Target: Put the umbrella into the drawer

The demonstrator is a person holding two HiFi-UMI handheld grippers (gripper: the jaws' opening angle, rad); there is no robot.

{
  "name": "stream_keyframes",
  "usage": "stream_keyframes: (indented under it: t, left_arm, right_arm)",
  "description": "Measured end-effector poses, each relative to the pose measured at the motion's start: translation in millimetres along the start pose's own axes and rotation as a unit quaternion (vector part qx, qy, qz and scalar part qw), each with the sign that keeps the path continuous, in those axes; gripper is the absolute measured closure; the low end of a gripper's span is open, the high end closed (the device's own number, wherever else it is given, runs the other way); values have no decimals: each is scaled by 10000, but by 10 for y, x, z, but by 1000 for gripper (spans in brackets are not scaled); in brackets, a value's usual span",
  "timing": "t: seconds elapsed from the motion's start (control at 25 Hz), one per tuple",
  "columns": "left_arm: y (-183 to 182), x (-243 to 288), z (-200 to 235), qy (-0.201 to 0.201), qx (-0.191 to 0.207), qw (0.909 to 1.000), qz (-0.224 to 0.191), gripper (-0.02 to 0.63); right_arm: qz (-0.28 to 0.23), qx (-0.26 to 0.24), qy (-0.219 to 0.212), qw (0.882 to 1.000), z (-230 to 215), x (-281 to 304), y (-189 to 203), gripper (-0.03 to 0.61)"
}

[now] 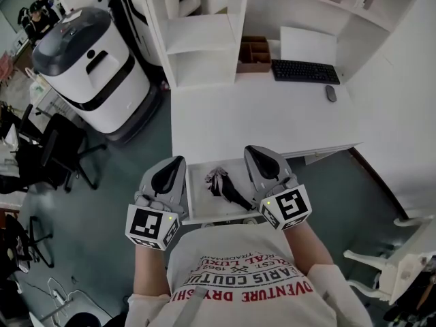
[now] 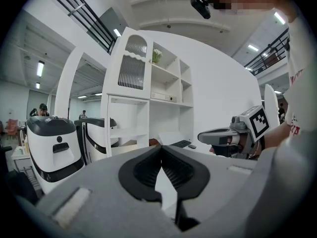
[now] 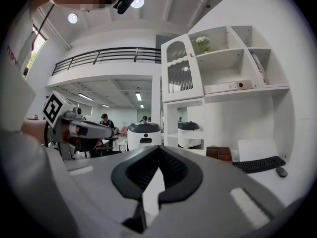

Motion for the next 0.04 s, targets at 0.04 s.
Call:
stream_keyframes:
  t: [0.04]
  left_arm:
    - [2,11,4,4,-4,10000,-1,609]
  right_arm:
    - [-2,-3,5,10000,-5,9,2,578]
Point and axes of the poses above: the fingertips, and each gripper's own axes: x forward along the fingers, z to its left, y out of its underside, the point moved 1 cm from there along -x, backward along the fingers, and after that the axes turned 9 degrees about z, right-handed, at the moved point
